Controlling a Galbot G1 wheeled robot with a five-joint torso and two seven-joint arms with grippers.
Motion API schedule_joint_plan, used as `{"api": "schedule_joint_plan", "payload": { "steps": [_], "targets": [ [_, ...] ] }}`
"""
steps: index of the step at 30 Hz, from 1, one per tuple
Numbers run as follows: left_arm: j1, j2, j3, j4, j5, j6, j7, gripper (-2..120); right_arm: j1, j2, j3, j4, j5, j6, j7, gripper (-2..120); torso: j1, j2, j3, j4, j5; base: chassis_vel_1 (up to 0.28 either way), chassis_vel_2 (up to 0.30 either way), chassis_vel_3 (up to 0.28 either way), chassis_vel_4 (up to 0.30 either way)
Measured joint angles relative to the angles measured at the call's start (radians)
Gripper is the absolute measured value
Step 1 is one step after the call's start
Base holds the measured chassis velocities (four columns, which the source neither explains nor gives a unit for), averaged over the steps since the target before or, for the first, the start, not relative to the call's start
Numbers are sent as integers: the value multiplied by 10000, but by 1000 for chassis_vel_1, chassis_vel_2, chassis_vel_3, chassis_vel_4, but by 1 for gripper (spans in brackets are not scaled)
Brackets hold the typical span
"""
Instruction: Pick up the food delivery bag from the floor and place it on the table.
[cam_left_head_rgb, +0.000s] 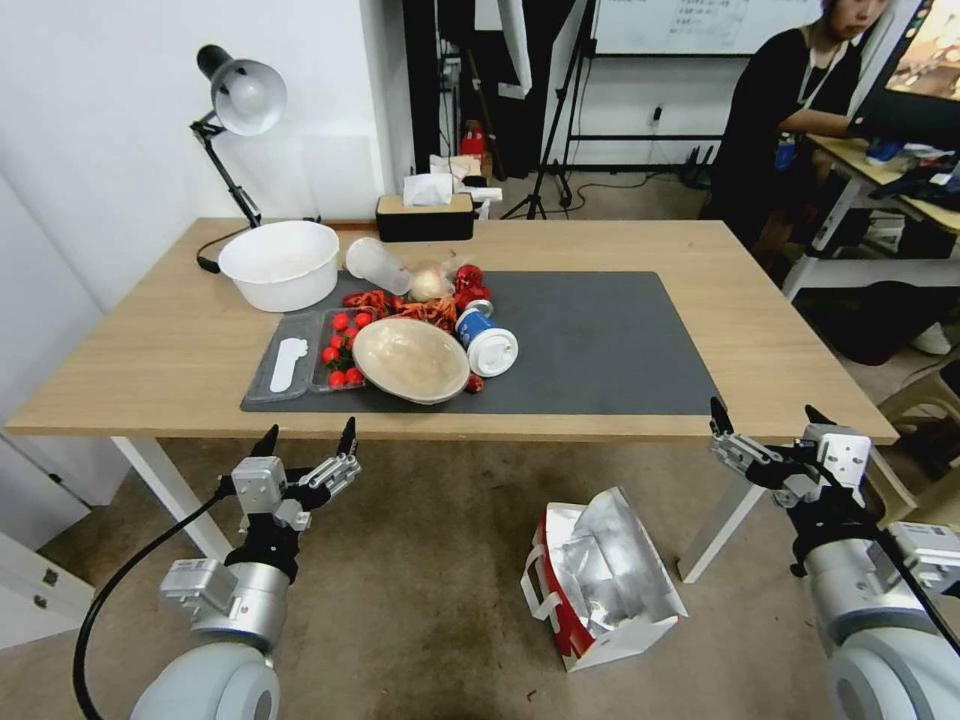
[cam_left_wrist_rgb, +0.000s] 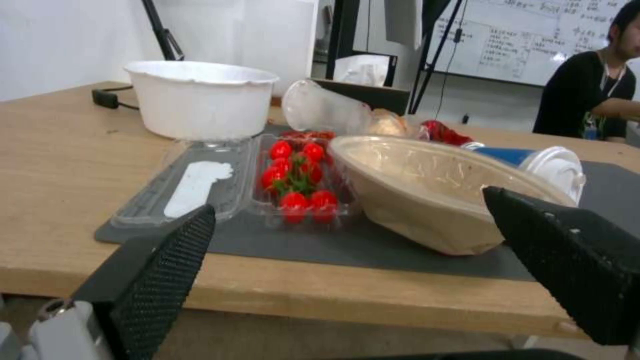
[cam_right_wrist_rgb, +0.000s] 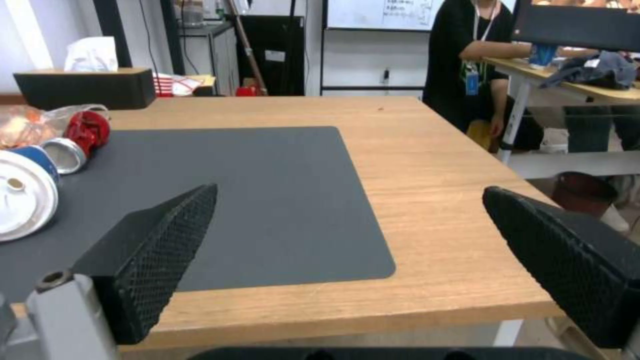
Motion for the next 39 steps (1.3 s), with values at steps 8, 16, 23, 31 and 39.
{"api": "schedule_joint_plan", "payload": {
  "steps": [8,16,23,31,39],
  "targets": [
    [-1,-7,19,41,10,-31,-26,100,-6,-10,-25,-37,-11,58,3,100,-192,-432,-238,0,0,0,0,0,0],
    [-2,8,18,50,24,-88,-34,100,-11,-16,-41,-42,-15,66,3,100,-314,-724,-406,0,0,0,0,0,0],
    [6,30,15,93,52,-172,-41,100,-19,-36,-67,-61,-20,79,-1,100,-525,-1187,-662,0,0,0,0,0,0],
    [2,40,18,153,74,-231,-41,100,-19,-60,-123,-85,-19,122,-4,100,-711,-1607,-896,0,0,0,0,0,0],
    [-10,35,28,229,79,-278,-29,100,-20,-63,-199,-137,-35,201,6,100,-880,-2016,-1133,0,0,0,0,0,0]
  ]
}}
